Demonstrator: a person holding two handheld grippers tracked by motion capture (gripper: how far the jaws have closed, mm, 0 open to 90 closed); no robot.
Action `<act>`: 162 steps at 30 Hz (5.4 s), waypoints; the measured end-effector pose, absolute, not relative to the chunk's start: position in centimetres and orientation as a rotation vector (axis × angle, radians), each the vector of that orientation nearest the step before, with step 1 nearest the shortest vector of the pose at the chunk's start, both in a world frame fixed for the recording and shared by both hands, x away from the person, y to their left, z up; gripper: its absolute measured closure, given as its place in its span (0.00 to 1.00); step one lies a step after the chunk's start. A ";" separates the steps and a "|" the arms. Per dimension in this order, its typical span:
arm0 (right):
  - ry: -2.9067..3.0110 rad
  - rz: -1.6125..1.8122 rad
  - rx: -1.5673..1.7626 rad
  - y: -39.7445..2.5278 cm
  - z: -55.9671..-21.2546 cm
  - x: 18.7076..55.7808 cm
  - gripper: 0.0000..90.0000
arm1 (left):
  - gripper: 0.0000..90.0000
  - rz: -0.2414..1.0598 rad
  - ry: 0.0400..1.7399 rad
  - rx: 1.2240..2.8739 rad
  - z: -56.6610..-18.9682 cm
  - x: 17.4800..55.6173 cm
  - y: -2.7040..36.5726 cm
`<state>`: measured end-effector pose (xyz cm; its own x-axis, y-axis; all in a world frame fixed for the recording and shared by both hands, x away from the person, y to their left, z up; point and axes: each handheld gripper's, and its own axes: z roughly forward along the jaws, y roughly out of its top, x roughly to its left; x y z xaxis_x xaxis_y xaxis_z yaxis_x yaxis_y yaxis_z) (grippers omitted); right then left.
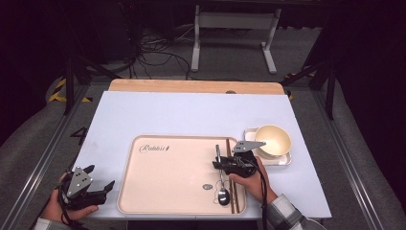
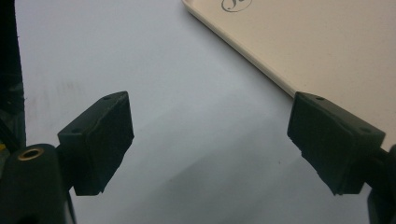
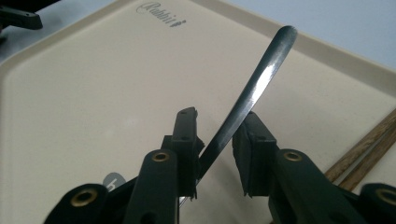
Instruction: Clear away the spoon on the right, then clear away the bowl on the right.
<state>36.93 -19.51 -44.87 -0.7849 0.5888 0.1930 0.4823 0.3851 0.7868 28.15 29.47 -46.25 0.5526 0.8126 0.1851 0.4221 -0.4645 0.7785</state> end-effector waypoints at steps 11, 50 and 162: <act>2.519 1.252 0.989 -19.0 -45.2 36.8 0.61 | 0.17 0.717 0.984 2.100 -46.3 28.1 29.4; 2.601 1.102 0.819 -18.3 -45.3 36.3 1.00 | 0.16 0.706 0.976 2.128 -46.4 28.3 29.2; 2.100 1.214 1.680 -38.8 -43.6 40.7 0.73 | 0.18 0.684 0.904 2.110 -46.3 29.7 28.4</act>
<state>40.70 -38.78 -43.56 -0.3396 0.8811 0.3291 0.7249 0.0222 0.6884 29.72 28.38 -46.29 0.6115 0.7705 0.1801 0.3823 -0.4870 0.7853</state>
